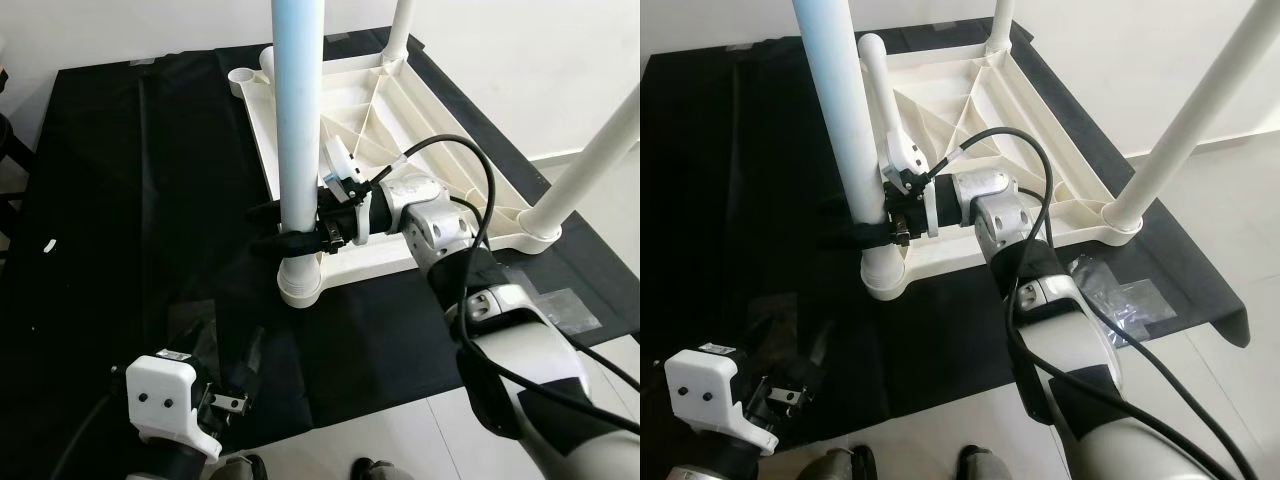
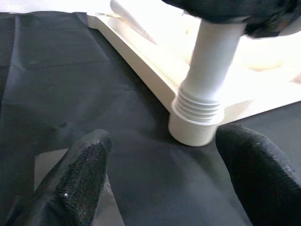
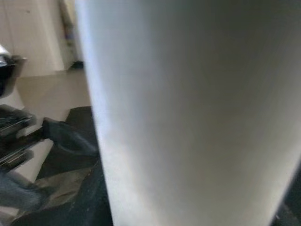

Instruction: Building children table

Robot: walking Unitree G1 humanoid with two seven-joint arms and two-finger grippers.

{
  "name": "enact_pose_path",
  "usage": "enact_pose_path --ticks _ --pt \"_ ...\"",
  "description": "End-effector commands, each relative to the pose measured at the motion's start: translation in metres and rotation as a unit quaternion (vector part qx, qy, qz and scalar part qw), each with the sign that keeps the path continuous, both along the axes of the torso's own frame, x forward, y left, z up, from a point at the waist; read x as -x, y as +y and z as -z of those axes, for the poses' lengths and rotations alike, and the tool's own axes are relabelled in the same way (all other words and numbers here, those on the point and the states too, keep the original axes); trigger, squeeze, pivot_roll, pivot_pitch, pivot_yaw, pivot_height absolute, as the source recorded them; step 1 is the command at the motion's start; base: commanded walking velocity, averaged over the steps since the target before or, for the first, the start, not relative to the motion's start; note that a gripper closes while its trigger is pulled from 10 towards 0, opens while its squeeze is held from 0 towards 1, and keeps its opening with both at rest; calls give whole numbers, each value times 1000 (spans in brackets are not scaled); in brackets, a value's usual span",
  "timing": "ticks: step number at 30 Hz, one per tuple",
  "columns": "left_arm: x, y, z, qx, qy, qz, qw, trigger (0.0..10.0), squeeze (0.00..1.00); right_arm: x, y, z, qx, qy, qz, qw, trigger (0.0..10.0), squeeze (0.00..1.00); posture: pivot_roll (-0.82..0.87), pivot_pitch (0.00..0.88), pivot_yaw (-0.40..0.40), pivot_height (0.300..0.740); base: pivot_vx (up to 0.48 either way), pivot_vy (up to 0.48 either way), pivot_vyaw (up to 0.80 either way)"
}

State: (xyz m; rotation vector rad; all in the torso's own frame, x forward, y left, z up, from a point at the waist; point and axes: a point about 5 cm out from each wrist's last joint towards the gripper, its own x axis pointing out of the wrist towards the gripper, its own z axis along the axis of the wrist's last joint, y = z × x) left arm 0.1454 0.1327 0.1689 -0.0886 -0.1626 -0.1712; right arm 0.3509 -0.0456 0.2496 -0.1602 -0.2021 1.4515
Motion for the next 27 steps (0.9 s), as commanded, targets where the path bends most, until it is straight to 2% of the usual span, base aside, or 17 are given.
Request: enact_pose_path --ticks 1,2,3,4,5,6,8,13,14,15,16,17,20,21,22,26,27 --pt "2 1 -1 0 -1 -6 1000 10000 0 -9 -2 16 -42 36 200 978 0 0 109 236 -74 740 0 0 0" --pt "2 2 -1 1 -2 -8 1000 10000 0 12 -3 43 -44 74 287 954 0 0 106 252 -62 740 0 0 0" --pt "2 2 -1 1 -2 -8 1000 10000 0 12 -3 43 -44 74 287 954 0 0 106 252 -62 740 0 0 0" --pt "1 3 -2 0 -2 -9 1000 10000 0 35 -4 61 -48 95 344 933 0 0 108 253 -54 740 0 0 0" --pt "1 3 -2 0 -2 -9 1000 10000 0 35 -4 61 -48 95 344 933 0 0 108 253 -54 740 0 0 0" --pt "0 5 -2 0 -2 -9 1000 10000 0 52 0 76 -49 128 355 925 0 0 94 249 -34 740 0 0 0" --pt "-1 6 -1 0 -1 -8 1000 10000 0 56 3 80 -52 136 347 927 0 0 95 232 -29 740 0 0 0" --pt "-6 7 1 -1 0 -1 1000 10000 0 44 8 73 -61 124 341 930 0 0 84 219 -22 740 0 0 0" --pt "-7 7 2 -1 0 0 1000 10000 0 42 10 69 -62 118 334 933 1176 0 83 220 -22 740 0 0 0" --pt "-7 7 2 -1 0 0 1000 10000 0 42 10 69 -62 118 334 933 1176 0 83 220 -22 740 0 0 0" --pt "-7 8 1 0 -1 -3 1000 10000 0 39 11 65 -61 110 317 940 10000 0 84 217 -22 740 0 0 0" --pt "-7 8 1 0 -1 -3 1000 10000 0 39 11 65 -61 110 317 940 10000 0 84 217 -22 740 0 0 0" --pt "-7 8 1 -1 -2 -9 1000 10000 0 40 18 48 -64 95 230 967 10000 0 84 216 -23 740 0 0 0" --pt "-7 8 1 -1 -2 -9 1000 10000 0 40 18 48 -64 95 230 967 10000 0 84 216 -23 740 0 0 0" --pt "-7 8 1 0 -2 -8 1000 10000 0 46 18 35 -58 97 180 977 10000 1000 86 217 -26 740 0 0 0" --pt "-7 7 1 0 -1 -7 1000 10000 0 45 14 26 -48 95 117 987 10000 1000 88 219 -27 740 0 0 0" --pt "-7 7 0 1 -1 -6 1000 10000 0 39 8 22 -28 79 43 996 10000 1000 101 224 -27 740 0 0 0"
